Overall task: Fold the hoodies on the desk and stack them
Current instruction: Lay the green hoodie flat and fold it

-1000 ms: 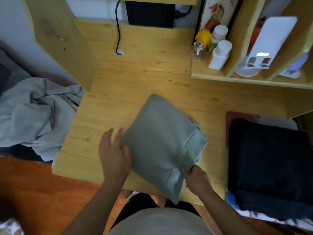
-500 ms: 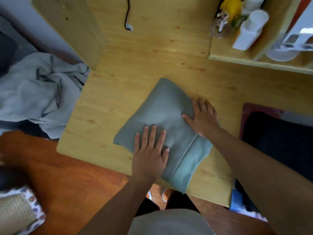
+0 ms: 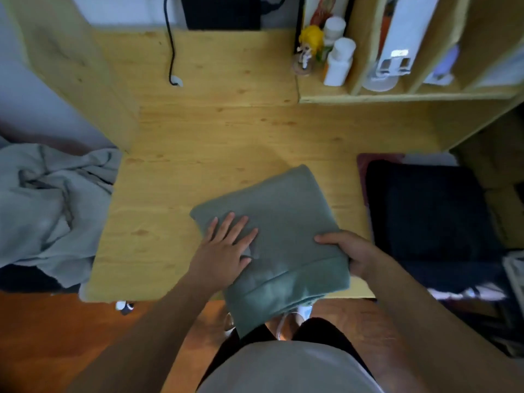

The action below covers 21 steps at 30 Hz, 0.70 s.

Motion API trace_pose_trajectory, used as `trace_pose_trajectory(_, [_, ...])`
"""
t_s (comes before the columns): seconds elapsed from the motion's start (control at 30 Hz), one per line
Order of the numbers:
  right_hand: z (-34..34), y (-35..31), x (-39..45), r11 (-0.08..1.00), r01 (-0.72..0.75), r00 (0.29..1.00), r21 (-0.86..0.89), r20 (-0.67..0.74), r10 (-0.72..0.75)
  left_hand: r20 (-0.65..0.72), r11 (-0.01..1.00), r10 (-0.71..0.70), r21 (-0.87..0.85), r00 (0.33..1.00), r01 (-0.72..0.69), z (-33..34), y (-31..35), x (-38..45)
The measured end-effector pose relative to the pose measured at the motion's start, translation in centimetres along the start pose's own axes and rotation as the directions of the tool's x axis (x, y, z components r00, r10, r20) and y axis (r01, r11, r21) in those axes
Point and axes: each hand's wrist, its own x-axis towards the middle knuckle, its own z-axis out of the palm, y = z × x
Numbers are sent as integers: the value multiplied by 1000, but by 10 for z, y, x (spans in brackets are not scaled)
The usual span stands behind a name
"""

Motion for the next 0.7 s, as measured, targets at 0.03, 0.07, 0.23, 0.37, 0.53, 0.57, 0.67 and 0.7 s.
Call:
trace_pose_trajectory(0.03, [11, 3, -18, 995, 101, 994, 19, -35, -100, 42, 991, -30, -127, 999, 35, -17, 8, 2])
trace_pose_trajectory(0.07, [22, 2, -39, 977, 213, 974, 3, -80, -212, 86, 933, -60, -351, 994, 87, -39, 17, 2])
trace_pose_trajectory(0.23, [93, -47, -173, 708, 632, 749, -314, 15, -662, 147, -426, 106, -887, 983, 179, -147, 26, -29])
trace_pose_trajectory(0.37, [163, -50, -166, 310, 356, 703, -881, 34, -710, 194, -681, 82, -705, 977, 198, -152, -13, -51])
trace_pose_trajectory(0.53, [201, 44, -71, 305, 353, 853, -885, 171, -493, 576, -539, -25, -696, 817, 474, -58, -30, -62])
trace_pose_trajectory(0.57, [189, 54, -66, 354, 356, 834, -865, 123, -538, 649, -423, -98, -713, 754, 559, -37, -27, -60])
trace_pose_trajectory(0.67, [114, 66, -43, 387, 191, 552, -902, -227, -802, 688, -253, -289, -725, 666, 640, 2, -9, -53])
trace_pose_trajectory(0.7, [83, 65, -37, 480, 68, 536, -874, -374, -757, 654, -241, -333, -756, 680, 609, 8, -3, -48])
